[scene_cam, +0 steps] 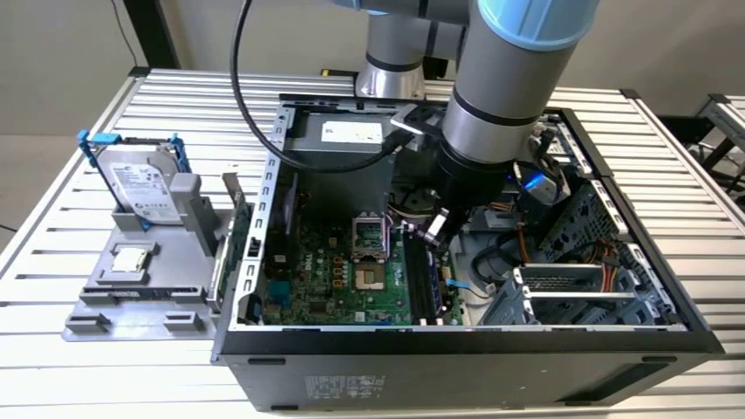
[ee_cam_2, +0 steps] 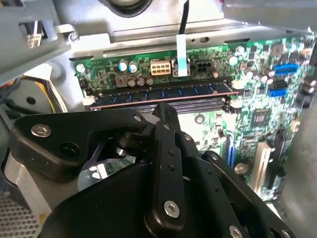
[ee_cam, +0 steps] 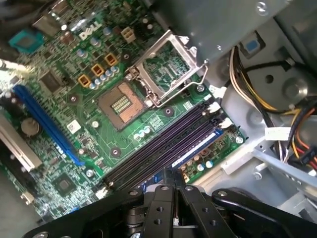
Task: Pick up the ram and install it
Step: 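Press down the ram until it locks into place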
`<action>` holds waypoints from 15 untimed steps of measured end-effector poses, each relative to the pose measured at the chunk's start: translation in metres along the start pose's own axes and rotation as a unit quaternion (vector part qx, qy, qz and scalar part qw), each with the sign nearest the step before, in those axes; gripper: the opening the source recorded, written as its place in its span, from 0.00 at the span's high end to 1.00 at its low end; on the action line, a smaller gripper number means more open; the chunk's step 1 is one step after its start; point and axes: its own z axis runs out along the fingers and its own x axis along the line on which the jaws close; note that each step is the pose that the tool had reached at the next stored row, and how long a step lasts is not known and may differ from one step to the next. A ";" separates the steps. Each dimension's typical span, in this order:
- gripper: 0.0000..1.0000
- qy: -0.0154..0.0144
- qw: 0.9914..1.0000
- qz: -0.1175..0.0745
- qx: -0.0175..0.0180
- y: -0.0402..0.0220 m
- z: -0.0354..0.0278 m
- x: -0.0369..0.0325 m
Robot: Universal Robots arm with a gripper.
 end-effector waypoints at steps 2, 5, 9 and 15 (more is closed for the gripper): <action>1.00 0.000 1.000 -0.018 0.001 0.0000 0.0001 0.0000; 1.00 0.000 0.999 -0.045 0.001 0.0000 0.0001 0.0000; 1.00 0.000 0.997 -0.081 0.002 0.0000 0.0002 0.0000; 1.00 0.000 0.991 -0.136 0.002 0.0000 0.0014 0.0000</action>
